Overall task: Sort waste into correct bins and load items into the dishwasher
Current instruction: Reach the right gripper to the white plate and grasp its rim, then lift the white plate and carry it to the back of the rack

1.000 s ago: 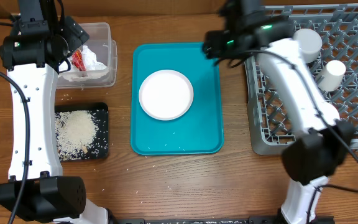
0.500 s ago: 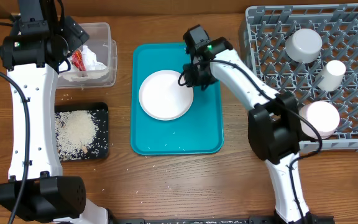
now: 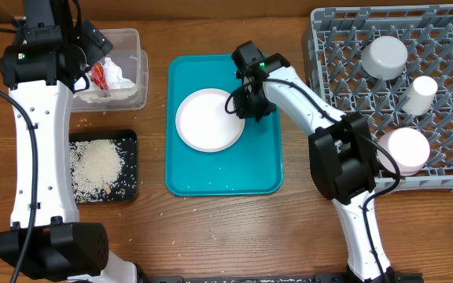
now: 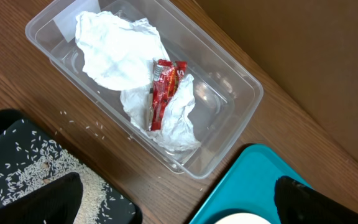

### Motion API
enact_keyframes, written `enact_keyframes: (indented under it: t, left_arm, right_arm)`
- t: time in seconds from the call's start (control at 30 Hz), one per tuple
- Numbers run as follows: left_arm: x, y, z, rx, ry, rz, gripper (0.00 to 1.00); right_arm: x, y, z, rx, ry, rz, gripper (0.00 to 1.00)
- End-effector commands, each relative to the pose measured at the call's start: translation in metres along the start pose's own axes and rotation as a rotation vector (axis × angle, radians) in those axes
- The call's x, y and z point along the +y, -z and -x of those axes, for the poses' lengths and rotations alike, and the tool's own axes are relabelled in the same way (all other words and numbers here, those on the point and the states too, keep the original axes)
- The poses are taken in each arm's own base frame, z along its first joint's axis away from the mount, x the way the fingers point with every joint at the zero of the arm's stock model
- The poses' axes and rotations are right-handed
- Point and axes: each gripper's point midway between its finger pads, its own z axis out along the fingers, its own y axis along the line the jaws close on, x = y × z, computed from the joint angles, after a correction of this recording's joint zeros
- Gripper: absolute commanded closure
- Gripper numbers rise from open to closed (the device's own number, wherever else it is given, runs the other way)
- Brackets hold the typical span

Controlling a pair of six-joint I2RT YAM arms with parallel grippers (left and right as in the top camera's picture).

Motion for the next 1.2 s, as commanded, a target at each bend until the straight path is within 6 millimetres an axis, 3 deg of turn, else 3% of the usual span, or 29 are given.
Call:
enact_keyframes:
  t: [0.0, 0.03, 0.17, 0.4, 0.53, 0.7, 0.73, 0.87, 0.9, 0.97, 1.17]
  left_arm:
    - [-0.002, -0.001, 0.000, 0.003, 0.002, -0.005, 0.00]
    - [-0.001, -0.001, 0.000, 0.003, 0.002, -0.004, 0.00]
    - [-0.001, -0.001, 0.000, 0.003, 0.002, -0.004, 0.00]
    - [-0.001, -0.001, 0.000, 0.003, 0.002, -0.004, 0.00]
    - [-0.001, -0.001, 0.000, 0.003, 0.002, -0.004, 0.00]
    - [-0.001, -0.001, 0.000, 0.003, 0.002, -0.004, 0.00]
    - [-0.001, -0.001, 0.000, 0.003, 0.002, -0.004, 0.00]
    - [-0.001, -0.001, 0.000, 0.003, 0.002, -0.004, 0.00]
    - [-0.001, -0.001, 0.000, 0.003, 0.002, -0.004, 0.00]
    - [-0.001, -0.001, 0.000, 0.003, 0.002, -0.004, 0.00]
    - [-0.001, -0.001, 0.000, 0.003, 0.002, -0.004, 0.00]
  right_arm:
    - [-0.002, -0.012, -0.015, 0.045, -0.001, -0.003, 0.75]
    - [-0.002, -0.012, -0.015, 0.046, -0.005, -0.003, 0.83]
    - [0.001, -0.008, -0.010, 0.033, -0.061, 0.010, 0.96]
    - [0.002, 0.030, 0.016, -0.026, -0.094, 0.024, 0.96]
    - [-0.021, 0.069, 0.041, -0.107, -0.125, -0.045, 0.96]
    - [-0.079, 0.136, 0.072, -0.260, -0.202, -0.232, 0.96]
    - [-0.103, 0.158, 0.078, -0.302, -0.239, -0.288, 0.96]
    - [-0.167, 0.205, 0.079, -0.383, -0.392, -0.426, 0.96]
    - [-0.197, 0.221, 0.076, -0.407, -0.445, -0.502, 0.96]
    - [-0.232, 0.237, 0.066, -0.409, -0.499, -0.586, 0.96]
    - [-0.278, 0.263, 0.050, -0.439, -0.597, -0.798, 0.96]
